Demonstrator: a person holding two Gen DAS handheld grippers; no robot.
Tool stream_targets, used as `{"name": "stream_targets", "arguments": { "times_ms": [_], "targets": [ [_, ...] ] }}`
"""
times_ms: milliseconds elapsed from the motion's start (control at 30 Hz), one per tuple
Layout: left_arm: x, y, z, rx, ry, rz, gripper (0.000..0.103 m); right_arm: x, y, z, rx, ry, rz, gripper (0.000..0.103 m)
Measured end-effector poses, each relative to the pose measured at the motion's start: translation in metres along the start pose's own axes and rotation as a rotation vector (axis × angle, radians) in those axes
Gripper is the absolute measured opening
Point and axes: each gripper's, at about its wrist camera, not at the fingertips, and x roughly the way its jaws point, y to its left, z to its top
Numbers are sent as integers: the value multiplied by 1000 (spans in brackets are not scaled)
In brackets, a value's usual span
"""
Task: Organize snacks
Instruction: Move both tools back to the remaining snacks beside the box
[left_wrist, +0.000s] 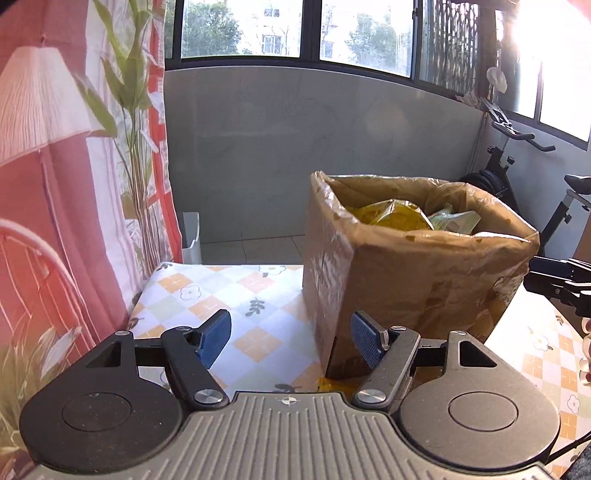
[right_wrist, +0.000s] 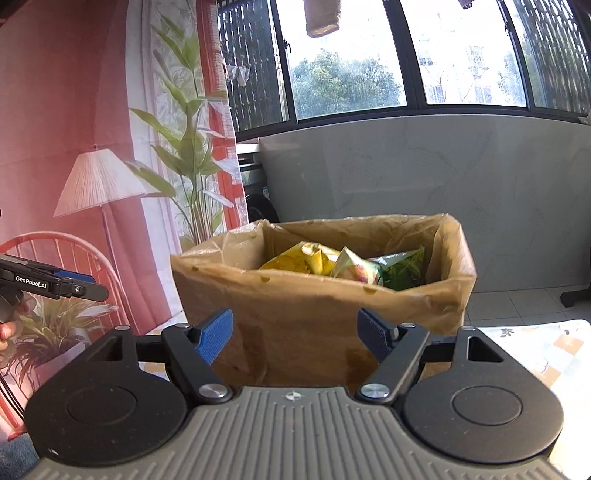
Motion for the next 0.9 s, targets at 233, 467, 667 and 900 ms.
{"name": "stream_targets", "arguments": {
  "times_ms": [233, 467, 667, 900],
  "targets": [
    [19, 10, -40, -19, 61, -39, 74, 23, 28, -42, -56, 115, 37, 77],
    [44, 13, -67, -25, 116, -59, 74, 58, 59, -92, -215, 301, 125, 77],
    [58, 16, -85, -29, 156, -61, 74, 80, 77, -122, -382, 426, 215, 80],
    [64, 17, -91, -35, 172, -61, 74, 104, 86, -132, -515, 465, 278, 88]
  ]
}}
